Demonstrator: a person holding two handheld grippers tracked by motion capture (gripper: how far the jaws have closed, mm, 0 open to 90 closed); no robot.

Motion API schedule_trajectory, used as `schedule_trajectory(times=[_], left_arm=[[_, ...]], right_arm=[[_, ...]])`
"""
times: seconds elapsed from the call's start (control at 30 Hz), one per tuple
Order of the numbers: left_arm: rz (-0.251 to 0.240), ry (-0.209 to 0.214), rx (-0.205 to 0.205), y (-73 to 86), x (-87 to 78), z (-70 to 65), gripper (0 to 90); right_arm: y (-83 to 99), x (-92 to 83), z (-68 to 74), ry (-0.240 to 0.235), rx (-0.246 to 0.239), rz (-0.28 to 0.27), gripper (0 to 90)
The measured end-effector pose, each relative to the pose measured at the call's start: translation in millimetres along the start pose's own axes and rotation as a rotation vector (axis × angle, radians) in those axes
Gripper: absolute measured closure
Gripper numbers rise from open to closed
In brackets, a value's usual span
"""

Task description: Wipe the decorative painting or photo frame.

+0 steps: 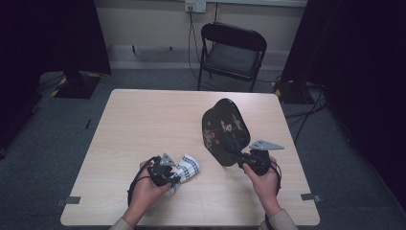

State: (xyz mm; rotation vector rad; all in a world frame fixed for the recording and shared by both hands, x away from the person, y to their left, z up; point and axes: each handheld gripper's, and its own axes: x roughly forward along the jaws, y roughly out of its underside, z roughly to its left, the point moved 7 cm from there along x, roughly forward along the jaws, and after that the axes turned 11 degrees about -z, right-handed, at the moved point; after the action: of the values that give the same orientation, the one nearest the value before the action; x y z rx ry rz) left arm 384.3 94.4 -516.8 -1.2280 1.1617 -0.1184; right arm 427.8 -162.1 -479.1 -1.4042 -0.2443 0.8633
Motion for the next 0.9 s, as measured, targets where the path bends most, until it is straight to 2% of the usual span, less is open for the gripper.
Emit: schedule_trajectory(times=[0.07,0.17,0.3,0.37,0.4,0.43,0.53,0.6,0.63,0.67,0.83,0.9], left_arm=[[-0.017,0.016,-0.017,-11.5,-2.7,1.2,76.6],[-0.044,0.004,0.004,-33.6,-6.1,5.2,76.4],[-0.124,0.019,-0.032,-67.5,-11.0,8.5,76.3],[-0.138,0.009,-0.015,-82.9,-13.0,10.1,76.3],[-0.138,0.009,-0.015,-82.9,-13.0,10.1,76.3],[-0.159,0.01,-0.005,-97.0,-13.4,9.3,76.4],[-0.192,-0.001,0.005,-115.3,-11.5,9.5,76.3],[-0.213,-0.007,0.004,-126.2,-11.3,9.7,76.3],[-0.213,-0.007,0.004,-126.2,-11.3,9.7,76.3],[-0.236,-0.018,0.01,-135.9,-11.2,11.1,76.3],[-0.287,-0.027,0.01,-155.5,-7.9,16.1,76.3],[-0.278,-0.022,0.022,-159.9,-3.8,17.9,76.3]], right_arm=[[-0.1,-0.1,-0.5,0.003,-0.005,0.002,78.5],[-0.4,0.1,-0.7,0.002,-0.004,0.004,78.6],[-0.5,0.1,-0.8,0.004,-0.001,0.006,78.6],[-0.7,0.1,-0.6,0.003,-0.003,0.007,78.6],[-0.7,0.1,-0.6,0.003,-0.002,0.009,78.6],[-0.8,0.1,-0.7,0.003,-0.002,0.01,78.7],[-0.9,0.0,-0.7,0.004,-0.004,0.013,78.7],[-1.0,0.0,-0.4,0.005,-0.005,0.015,78.8],[-1.0,0.0,-0.3,0.006,-0.004,0.016,78.8],[-1.0,-0.1,-0.3,0.005,-0.003,0.016,78.8],[-1.2,0.1,-0.4,0.004,-0.008,0.017,79.0],[-1.4,0.1,-0.6,0.003,-0.01,0.019,79.0]])
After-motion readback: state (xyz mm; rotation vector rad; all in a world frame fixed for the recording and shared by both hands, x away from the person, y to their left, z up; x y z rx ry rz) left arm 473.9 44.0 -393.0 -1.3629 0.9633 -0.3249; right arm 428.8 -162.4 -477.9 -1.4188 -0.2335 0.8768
